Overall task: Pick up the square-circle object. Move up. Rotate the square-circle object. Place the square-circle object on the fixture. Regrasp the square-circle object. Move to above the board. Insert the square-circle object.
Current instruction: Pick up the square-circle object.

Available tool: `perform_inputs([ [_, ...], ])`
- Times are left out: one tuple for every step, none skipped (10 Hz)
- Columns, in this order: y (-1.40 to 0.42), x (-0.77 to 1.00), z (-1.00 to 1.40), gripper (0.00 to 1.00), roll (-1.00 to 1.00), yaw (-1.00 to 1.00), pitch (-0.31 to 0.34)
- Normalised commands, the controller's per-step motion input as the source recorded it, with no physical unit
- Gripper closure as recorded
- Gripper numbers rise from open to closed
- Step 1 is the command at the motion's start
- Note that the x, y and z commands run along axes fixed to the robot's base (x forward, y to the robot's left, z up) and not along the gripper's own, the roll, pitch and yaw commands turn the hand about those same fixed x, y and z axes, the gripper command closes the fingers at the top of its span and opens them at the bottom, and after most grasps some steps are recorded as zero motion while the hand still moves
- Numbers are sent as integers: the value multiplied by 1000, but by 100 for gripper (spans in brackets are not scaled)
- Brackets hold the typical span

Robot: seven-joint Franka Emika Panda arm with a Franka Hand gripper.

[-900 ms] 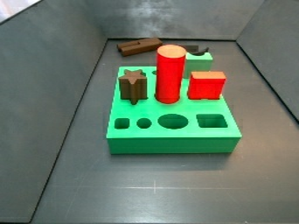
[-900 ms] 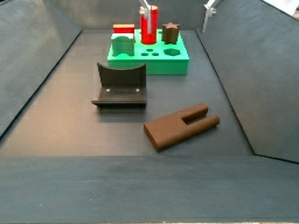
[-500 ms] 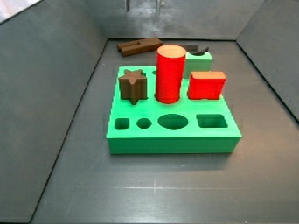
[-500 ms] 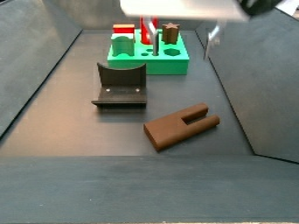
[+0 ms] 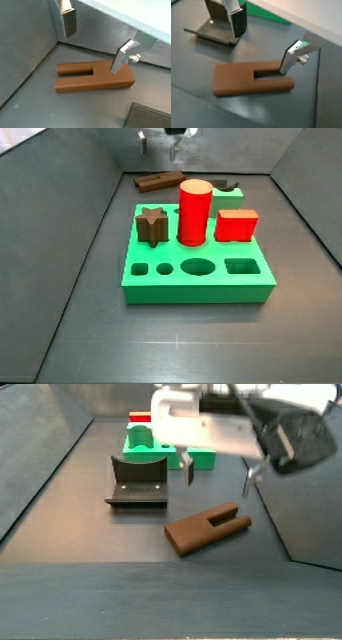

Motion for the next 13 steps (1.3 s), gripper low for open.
perform_inputs([
  [180,0,-440,0,-286,-554,-199],
  [111,0,-320,0,-359,-571,-219],
  [86,0,-274,0,-394,-566,-216],
  [86,0,-206,0,-434,-540,-207],
  [160,0,-263,0,-404,-491,-174],
  [191,149,-611,0,-220,-420,-16],
  [189,177,-634,0,-206,-449,-4],
  [157,274,-577,0,-227,-420,-41],
  [63,326,-657,0,-189,-329,-57],
  [0,211,-694,0,-174,-306,-126],
  [0,86,-571,0,-237,-306,-133],
  [0,0,-411,0,-309,-369,-190],
  [0,0,-314,0,-196,-329,-156],
])
